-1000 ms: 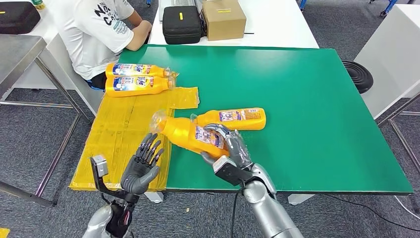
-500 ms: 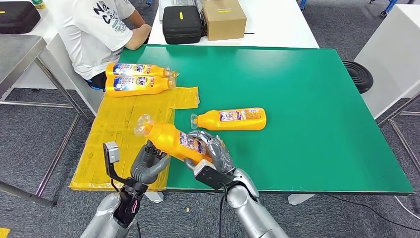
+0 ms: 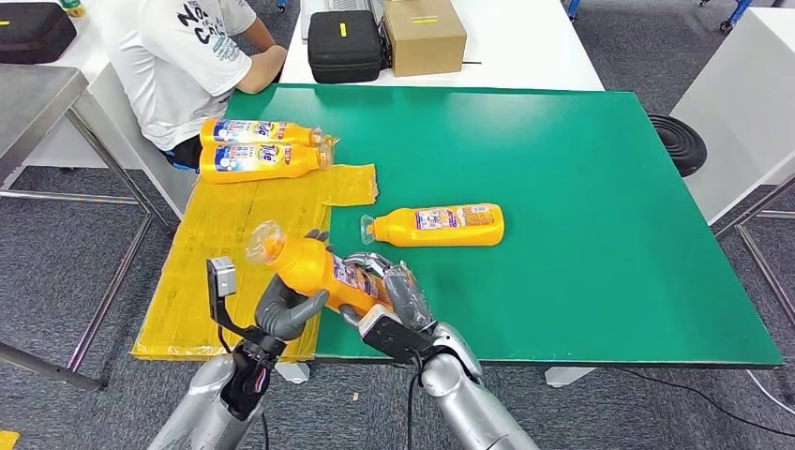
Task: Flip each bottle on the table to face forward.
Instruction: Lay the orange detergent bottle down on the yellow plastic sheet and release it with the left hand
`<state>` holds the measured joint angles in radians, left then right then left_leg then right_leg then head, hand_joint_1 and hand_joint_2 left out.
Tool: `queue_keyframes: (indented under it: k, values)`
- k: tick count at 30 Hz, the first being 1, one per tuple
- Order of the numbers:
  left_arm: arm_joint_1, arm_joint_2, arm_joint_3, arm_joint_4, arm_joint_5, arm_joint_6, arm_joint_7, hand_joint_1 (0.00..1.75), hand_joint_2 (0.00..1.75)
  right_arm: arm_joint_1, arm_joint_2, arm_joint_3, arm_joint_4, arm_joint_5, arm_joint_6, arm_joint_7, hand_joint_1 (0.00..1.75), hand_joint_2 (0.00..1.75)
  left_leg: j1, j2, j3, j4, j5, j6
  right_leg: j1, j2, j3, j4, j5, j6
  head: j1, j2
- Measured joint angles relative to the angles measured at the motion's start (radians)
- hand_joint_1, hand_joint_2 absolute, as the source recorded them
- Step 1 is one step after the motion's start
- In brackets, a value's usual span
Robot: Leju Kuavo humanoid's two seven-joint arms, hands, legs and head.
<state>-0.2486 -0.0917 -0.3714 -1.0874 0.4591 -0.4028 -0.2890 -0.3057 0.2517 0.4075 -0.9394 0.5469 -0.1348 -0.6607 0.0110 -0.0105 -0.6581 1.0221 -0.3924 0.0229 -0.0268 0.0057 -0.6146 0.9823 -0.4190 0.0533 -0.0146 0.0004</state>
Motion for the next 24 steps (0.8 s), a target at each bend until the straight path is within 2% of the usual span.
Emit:
queue_keyframes:
  k: [11,24]
  values:
    - [-0.037,-0.012,-0.011,0.044,0.001,0.053,-0.014,0.0,1.75,0.008,0.005,0.012,-0.007,-0.014,0.015,0.011,1.75,1.75,0.0,0.0,0.0,0.0,0.0,0.0,0.0,0.0,0.0,0.0,0.0,0.0,0.0,0.0]
    - [-0.04,-0.023,-0.015,0.058,-0.032,0.152,-0.088,0.0,1.75,0.008,0.009,0.027,-0.004,-0.032,0.042,0.011,1.75,1.75,0.0,0.0,-0.001,0.0,0.0,0.0,0.0,0.0,0.0,0.0,0.0,0.0,0.0,0.0]
